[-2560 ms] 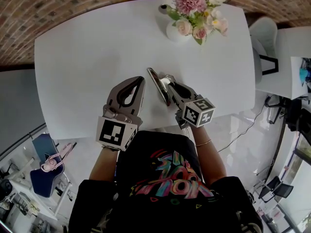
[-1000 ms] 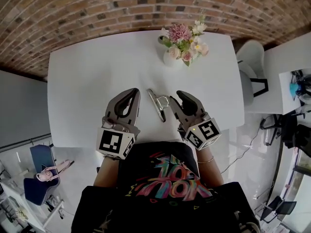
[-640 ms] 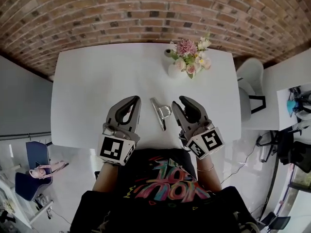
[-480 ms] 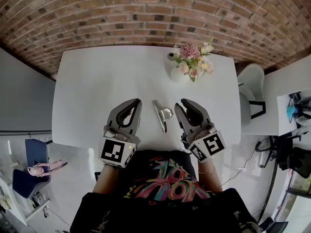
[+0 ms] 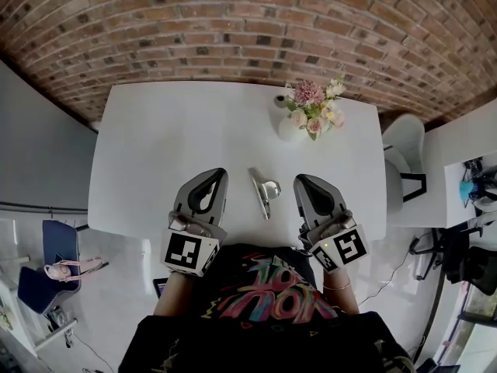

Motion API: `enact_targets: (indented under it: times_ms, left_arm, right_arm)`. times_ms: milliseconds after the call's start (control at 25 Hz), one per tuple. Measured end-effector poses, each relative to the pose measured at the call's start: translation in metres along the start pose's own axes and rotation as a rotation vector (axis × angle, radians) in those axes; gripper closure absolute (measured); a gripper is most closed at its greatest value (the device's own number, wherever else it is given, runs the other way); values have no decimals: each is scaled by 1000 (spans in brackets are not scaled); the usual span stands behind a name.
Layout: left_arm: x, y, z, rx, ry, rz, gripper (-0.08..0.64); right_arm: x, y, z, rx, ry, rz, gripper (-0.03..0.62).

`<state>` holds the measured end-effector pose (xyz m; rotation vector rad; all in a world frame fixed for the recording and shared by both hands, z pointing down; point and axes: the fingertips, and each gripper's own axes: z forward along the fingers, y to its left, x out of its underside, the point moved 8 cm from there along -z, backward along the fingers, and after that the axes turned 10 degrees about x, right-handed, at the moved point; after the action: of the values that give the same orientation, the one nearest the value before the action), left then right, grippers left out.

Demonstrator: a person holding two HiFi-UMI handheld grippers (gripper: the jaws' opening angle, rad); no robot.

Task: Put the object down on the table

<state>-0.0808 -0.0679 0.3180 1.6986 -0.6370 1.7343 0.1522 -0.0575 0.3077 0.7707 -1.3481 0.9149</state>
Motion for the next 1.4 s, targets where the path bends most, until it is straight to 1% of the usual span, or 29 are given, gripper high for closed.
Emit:
enact_targets:
  times_ms: [400, 880, 1200, 1400]
  left_arm:
    - [5, 7, -4, -15, 23, -15, 534]
    - [9, 11, 3, 12, 44, -25, 535]
    - [7, 14, 4, 11, 42, -25, 535]
    - [8, 15, 6, 13, 43, -18, 535]
  right_arm:
    - [8, -5, -6, 53, 35, 29, 575]
    - [8, -9, 1, 63, 49, 39, 575]
    - [7, -11, 2, 71, 41, 72, 575]
    - [9, -14, 1, 80, 51, 50, 575]
